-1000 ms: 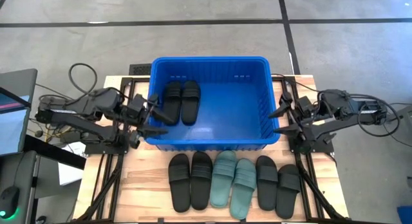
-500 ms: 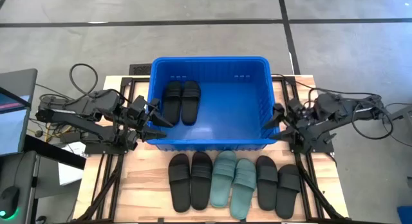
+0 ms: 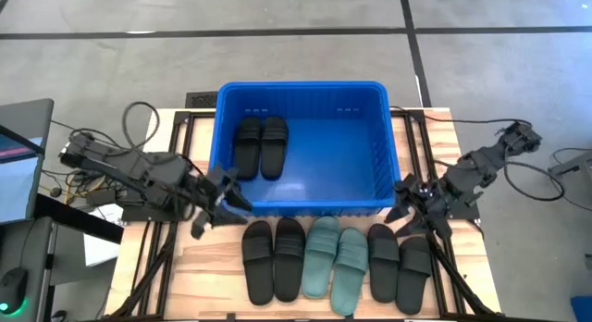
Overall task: Pick and place slides into bin
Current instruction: Put the right green slide into the blue bin
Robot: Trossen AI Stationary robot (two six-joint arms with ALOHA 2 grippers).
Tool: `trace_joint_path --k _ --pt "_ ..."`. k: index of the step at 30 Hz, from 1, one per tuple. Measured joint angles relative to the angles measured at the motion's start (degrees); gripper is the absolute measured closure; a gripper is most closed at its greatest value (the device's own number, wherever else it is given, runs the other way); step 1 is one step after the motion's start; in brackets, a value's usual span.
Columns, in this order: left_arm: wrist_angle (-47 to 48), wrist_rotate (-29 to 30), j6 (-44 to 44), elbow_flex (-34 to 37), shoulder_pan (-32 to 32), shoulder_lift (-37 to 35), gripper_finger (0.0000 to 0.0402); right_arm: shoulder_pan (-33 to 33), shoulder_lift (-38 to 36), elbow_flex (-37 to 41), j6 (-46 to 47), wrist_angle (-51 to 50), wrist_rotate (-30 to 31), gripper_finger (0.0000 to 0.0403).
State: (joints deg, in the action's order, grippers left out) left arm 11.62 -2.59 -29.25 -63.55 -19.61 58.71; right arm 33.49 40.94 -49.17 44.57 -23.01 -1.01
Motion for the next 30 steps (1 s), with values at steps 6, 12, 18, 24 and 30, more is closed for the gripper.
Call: trace_joint_path --k 6,12,18,24,30 --pt "5.73 0.35 0.7 -0.02 -3.59 3.23 0.023 13.82 3.34 0.02 10.0 -4.97 13.49 0.0148" --pt "15.71 4.13 -1.29 -0.02 -4.89 3.22 0.023 25.79 10.03 0.02 24.16 -11.78 24.81 0.0148" --pt "25.22 10.09 -1.4 -0.02 -6.77 2.92 0.023 30.73 19.61 -1.25 39.33 -19.57 25.31 0.0148" --pt "30.4 14.05 -1.31 -0.02 -7.79 2.9 0.023 30.47 30.62 -6.48 42.87 -29.35 25.3 0.0148" --pt "33.01 14.45 -1.29 -0.02 -8.76 2.9 0.023 27.44 41.44 -12.32 37.69 -36.52 25.28 0.0148"
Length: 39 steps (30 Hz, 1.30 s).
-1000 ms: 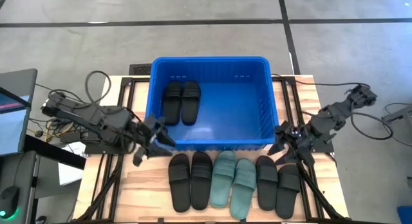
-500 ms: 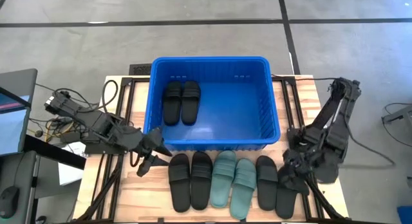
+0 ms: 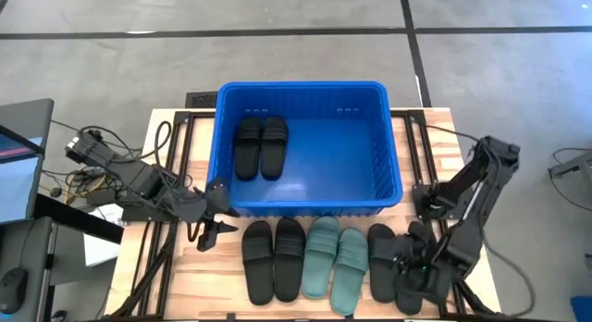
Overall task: Pick and place slides into bin
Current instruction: Put the right green slide into the blue bin
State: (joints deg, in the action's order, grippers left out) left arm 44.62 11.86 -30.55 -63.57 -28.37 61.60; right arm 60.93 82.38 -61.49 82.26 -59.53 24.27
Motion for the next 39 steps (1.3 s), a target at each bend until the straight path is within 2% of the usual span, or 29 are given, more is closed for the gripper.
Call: trace_joint_path --k 7,18,25,31,36,39 --pt "1.23 0.96 -0.32 0.0 -2.18 0.0 0.023 -1.4 10.08 -4.1 -1.62 -7.0 0.73 0.0148" --pt "1.4 2.53 -2.64 0.0 -3.42 0.0 0.023 -1.45 19.03 -4.18 -1.7 -6.47 0.36 0.0148" --pt "1.45 2.8 -2.75 0.0 -3.44 0.0 0.023 -0.95 20.14 -3.98 0.65 -6.43 0.09 0.0148" --pt "1.46 3.95 -2.97 0.0 -3.42 0.0 0.023 -0.97 18.3 -5.01 0.19 -6.71 1.28 0.0148" --pt "1.46 3.96 -2.97 0.0 -3.42 0.0 0.023 -1.57 17.1 -8.39 -5.67 -4.74 4.1 0.0148" --pt "1.62 3.97 -2.97 0.0 -3.42 0.0 0.023 -2.82 17.08 -9.49 -12.08 -0.01 4.4 0.0148"
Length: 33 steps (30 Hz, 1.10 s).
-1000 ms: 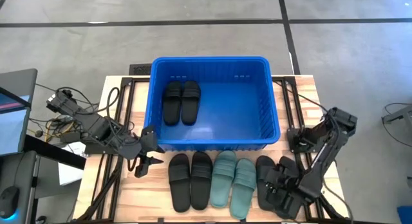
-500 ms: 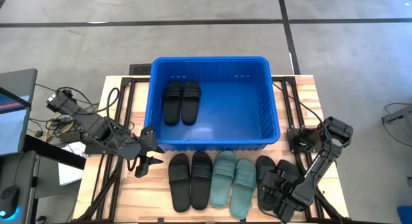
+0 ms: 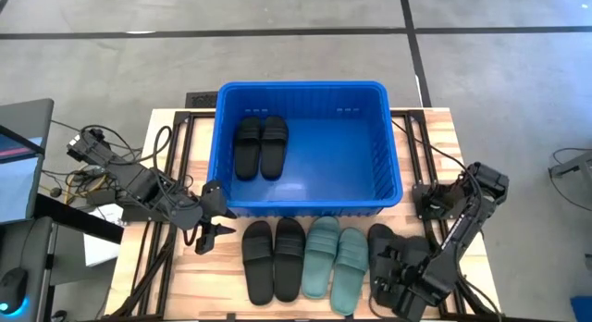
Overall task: Pick and place slides into bin
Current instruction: Put the right green slide into the blue bin
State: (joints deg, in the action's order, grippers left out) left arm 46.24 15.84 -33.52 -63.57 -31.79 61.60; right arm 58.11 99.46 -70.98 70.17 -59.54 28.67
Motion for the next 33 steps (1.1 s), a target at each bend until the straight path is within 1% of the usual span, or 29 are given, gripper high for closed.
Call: trace_joint_path --k 4,7,11,15,19,23,27,33 --pt "0.81 0.02 0.0 0.0 0.0 0.0 0.023 -2.28 0.16 0.0 -6.99 7.04 -0.04 0.0148" --pt "0.81 0.01 -0.09 0.0 -0.04 0.0 0.023 -4.25 0.17 0.0 -7.21 7.35 0.1 0.0148" --pt "1.09 -0.09 -0.09 0.0 -1.13 0.0 0.023 -6.18 0.17 0.0 -7.53 8.49 1.76 0.0148" --pt "2.57 -0.1 -0.59 0.0 -2.82 0.0 0.023 -7.57 0.28 0.0 -10.49 11.49 1.86 0.0148" --pt "3.93 0.2 -1.02 0.0 -4.52 0.0 0.023 -8.59 2.42 -0.04 -11.67 12.67 1.67 0.0148" --pt "5.25 1.47 -2.54 0.0 -5.95 0.0 0.023 -8.88 5.33 -0.06 -11.32 14.04 1.16 0.0148" --pt "5.81 1.6 -3.6 0.02 -7.23 0.0 0.023 -9.45 7.91 -1.57 -6.08 9.92 1.22 0.0148" --pt "5.81 2.28 -3.75 0.02 -7.8 0.02 0.023 -10.43 11.29 -3.46 -3.39 7.45 0.83 0.0148"
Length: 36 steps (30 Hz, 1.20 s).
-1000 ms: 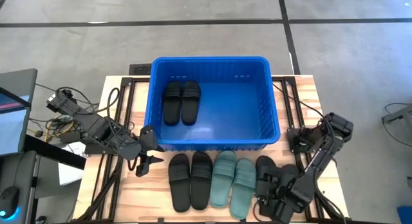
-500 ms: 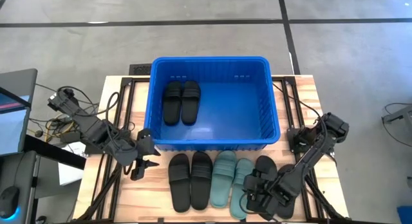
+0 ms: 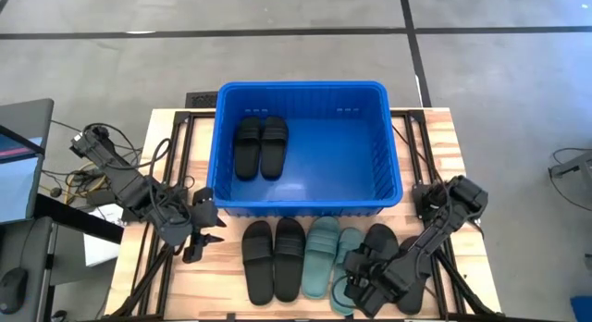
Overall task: Pick and place slides into bin
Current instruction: Put the right green slide into the blue bin
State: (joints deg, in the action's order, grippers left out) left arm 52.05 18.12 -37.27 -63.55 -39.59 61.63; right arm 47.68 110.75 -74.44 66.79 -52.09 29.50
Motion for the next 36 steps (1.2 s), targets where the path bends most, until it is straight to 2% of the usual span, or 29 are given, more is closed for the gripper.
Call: trace_joint_path --k 3,6,8,13,14,22,36 --pt "-0.02 0.77 -0.11 0.0 0.04 -0.02 0.023 -0.22 0.71 -0.43 1.23 -0.2 -0.96 0.0151" --pt "-0.02 0.76 -0.12 0.0 0.04 -0.02 0.023 -0.17 1.08 -1.43 3.42 -2.32 -0.7 0.0181" --pt "-0.02 0.87 -0.1 0.0 0.04 -0.02 0.023 -0.05 1.05 -2.06 4.5 -3.74 -0.71 0.0222" --pt "-0.02 2.95 -0.11 0.0 0.04 -0.01 0.023 0.95 1.05 -3.28 5.2 -5.63 -0.76 0.0368" --pt "-0.04 3.27 -0.1 0.0 0.04 -0.02 0.023 1.17 1.05 -3.61 5.14 -6.11 -0.75 0.0384" --pt "-0.04 3.54 0.25 0.0 0.04 -0.02 0.023 2.06 1.05 -7.73 8.27 -9.96 -0.6 0.0396" --pt "-0.02 3.6 3.67 0.0 0.04 -0.02 0.023 3.83 1.05 -23.05 7.27 -20.46 0.65 0.04"
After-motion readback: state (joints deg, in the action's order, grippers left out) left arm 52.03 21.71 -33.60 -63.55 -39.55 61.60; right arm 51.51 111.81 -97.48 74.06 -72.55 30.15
